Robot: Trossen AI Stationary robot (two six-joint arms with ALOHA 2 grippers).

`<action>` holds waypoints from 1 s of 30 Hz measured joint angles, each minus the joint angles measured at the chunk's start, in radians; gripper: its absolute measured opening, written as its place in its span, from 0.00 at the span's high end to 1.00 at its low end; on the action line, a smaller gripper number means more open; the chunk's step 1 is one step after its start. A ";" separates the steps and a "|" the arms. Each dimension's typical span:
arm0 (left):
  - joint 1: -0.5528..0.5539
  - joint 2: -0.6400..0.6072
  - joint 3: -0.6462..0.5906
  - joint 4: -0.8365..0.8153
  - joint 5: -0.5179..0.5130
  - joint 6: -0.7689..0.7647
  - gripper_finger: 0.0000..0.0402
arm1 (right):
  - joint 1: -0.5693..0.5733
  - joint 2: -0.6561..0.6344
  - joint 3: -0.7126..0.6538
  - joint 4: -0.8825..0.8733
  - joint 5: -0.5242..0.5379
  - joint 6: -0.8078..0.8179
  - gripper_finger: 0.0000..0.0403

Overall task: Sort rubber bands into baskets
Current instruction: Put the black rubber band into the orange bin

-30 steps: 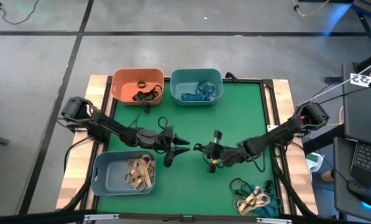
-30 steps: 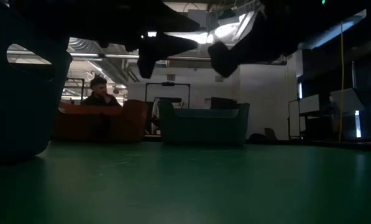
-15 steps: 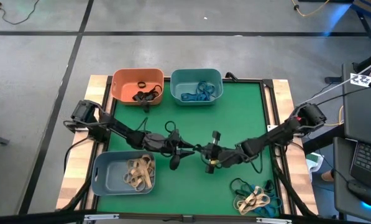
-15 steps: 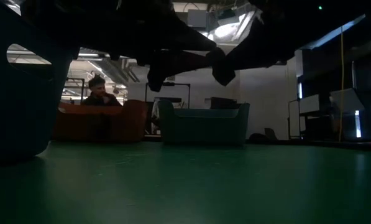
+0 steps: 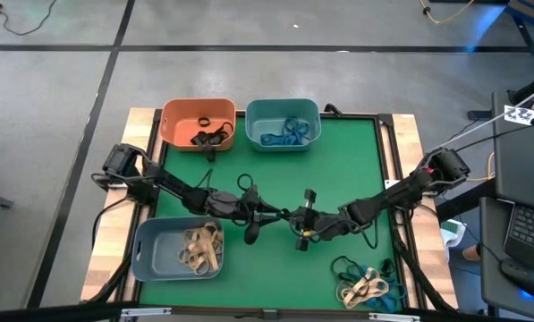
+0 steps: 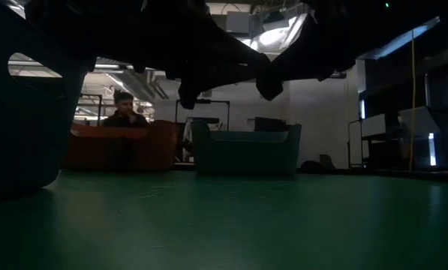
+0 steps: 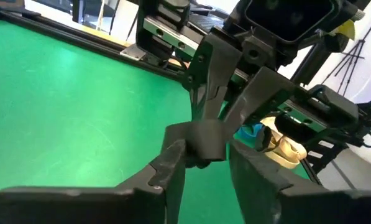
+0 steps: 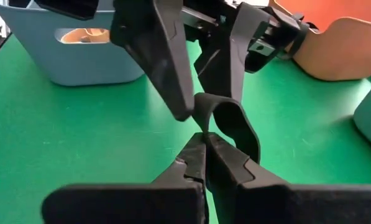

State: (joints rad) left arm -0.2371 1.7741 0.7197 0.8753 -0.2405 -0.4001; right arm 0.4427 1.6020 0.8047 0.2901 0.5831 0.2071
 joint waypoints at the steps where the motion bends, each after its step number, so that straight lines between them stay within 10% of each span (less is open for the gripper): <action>1: 0.000 0.000 0.000 0.000 -0.005 0.006 0.72 | 0.000 0.000 0.000 0.000 0.000 0.002 0.97; 13: 0.001 0.000 0.000 0.005 -0.015 0.115 0.98 | 0.000 0.001 0.000 0.006 -0.003 0.056 0.95; 30: 0.004 -0.188 0.000 -0.248 -0.104 0.200 0.97 | 0.001 0.001 0.004 0.011 -0.047 0.046 0.50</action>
State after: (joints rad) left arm -0.2333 1.5856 0.7200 0.6269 -0.3442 -0.2000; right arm 0.4432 1.6028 0.8085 0.3011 0.5364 0.2533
